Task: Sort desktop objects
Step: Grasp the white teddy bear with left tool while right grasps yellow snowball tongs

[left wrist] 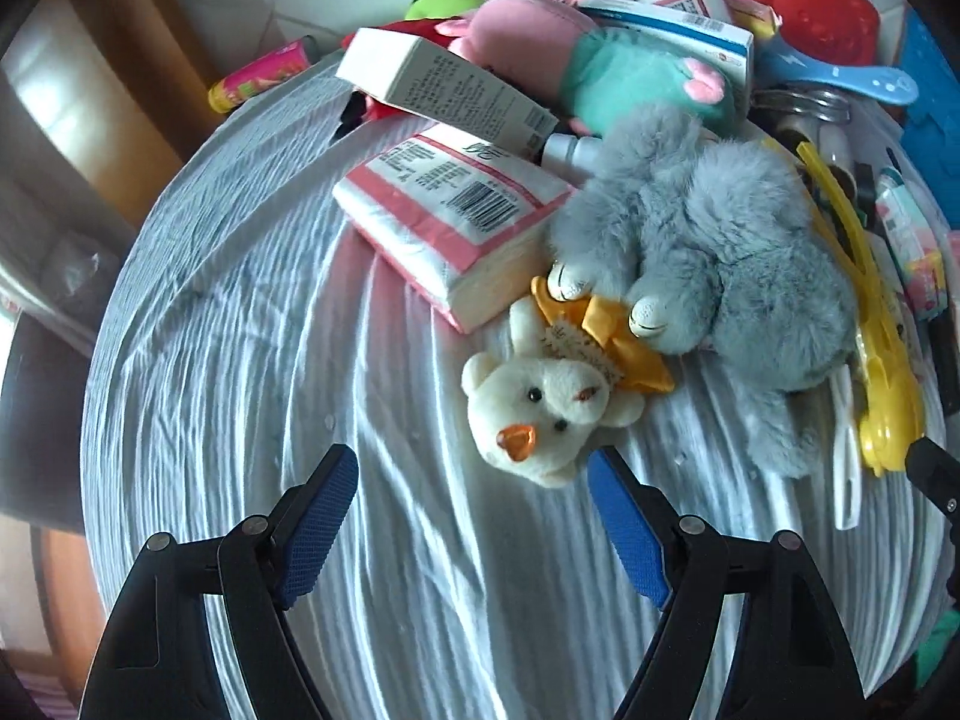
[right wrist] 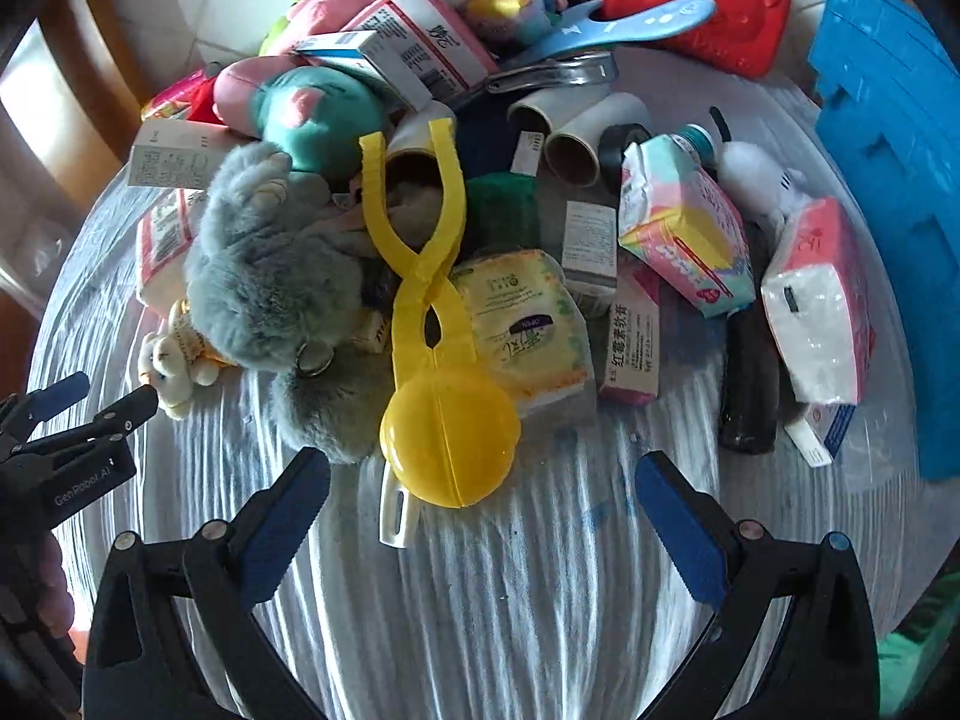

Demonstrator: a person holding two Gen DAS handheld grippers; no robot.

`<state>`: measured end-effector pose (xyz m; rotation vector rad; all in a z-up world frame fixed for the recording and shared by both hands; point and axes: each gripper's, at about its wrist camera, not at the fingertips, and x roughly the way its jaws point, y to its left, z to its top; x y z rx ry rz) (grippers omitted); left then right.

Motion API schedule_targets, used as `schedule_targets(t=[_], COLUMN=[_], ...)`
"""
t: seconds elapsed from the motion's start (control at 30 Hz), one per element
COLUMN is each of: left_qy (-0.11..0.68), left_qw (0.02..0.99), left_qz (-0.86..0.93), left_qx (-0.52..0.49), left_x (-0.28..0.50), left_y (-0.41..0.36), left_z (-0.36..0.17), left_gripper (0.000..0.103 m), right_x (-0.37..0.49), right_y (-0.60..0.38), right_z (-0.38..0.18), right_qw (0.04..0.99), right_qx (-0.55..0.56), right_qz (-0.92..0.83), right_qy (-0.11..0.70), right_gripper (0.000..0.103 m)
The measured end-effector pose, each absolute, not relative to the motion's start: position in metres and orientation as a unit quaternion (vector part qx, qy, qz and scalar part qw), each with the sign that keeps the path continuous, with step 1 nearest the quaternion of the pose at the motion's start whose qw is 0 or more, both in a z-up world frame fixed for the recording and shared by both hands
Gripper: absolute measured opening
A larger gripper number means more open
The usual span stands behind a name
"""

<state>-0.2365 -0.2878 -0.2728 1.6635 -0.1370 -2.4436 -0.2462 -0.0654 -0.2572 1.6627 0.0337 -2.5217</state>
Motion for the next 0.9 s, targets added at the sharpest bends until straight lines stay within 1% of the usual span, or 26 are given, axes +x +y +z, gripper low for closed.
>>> schedule_targets(t=[0.1, 0.23, 0.4, 0.53, 0.6, 0.67, 0.8, 0.87, 0.9], left_qy=[-0.061, -0.063, -0.059, -0.058, -0.049, -0.043, -0.049, -0.046, -0.043], left_qw=[0.076, 0.057, 0.053, 0.056, 0.048, 0.041, 0.046, 0.044, 0.042], left_qz=[-0.826, -0.818, -0.828, -0.833, -0.833, -0.833, -0.837, -0.837, -0.837], left_qx=[0.556, 0.568, 0.555, 0.547, 0.548, 0.55, 0.543, 0.544, 0.544], left_x=[-0.244, -0.251, -0.251, -0.248, -0.245, -0.242, -0.239, -0.238, -0.238], left_y=[-0.284, -0.282, -0.283, -0.283, -0.281, -0.277, -0.265, -0.263, -0.262], left_z=[-0.281, -0.3, -0.303, -0.304, -0.303, -0.302, -0.302, -0.301, -0.301], left_gripper=[0.079, 0.079, 0.079, 0.079, 0.071, 0.045, 0.042, 0.041, 0.041], right_x=[-0.249, -0.254, -0.258, -0.258, -0.258, -0.26, -0.266, -0.264, -0.263], right_y=[-0.064, -0.07, -0.078, -0.082, -0.083, -0.083, -0.077, -0.075, -0.075], right_z=[-0.261, -0.268, -0.281, -0.281, -0.279, -0.281, -0.291, -0.294, -0.295], right_qw=[0.04, 0.04, 0.04, 0.04, 0.041, 0.041, 0.04, 0.037, 0.037], right_qx=[0.545, 0.539, 0.535, 0.523, 0.514, 0.516, 0.531, 0.532, 0.531], right_qz=[-0.838, -0.841, -0.844, -0.851, -0.857, -0.855, -0.846, -0.845, -0.846], right_qy=[-0.004, -0.018, -0.023, -0.016, -0.012, -0.012, -0.036, -0.034, -0.029], right_gripper=[0.103, 0.103, 0.103, 0.103, 0.103, 0.103, 0.103, 0.103, 0.098])
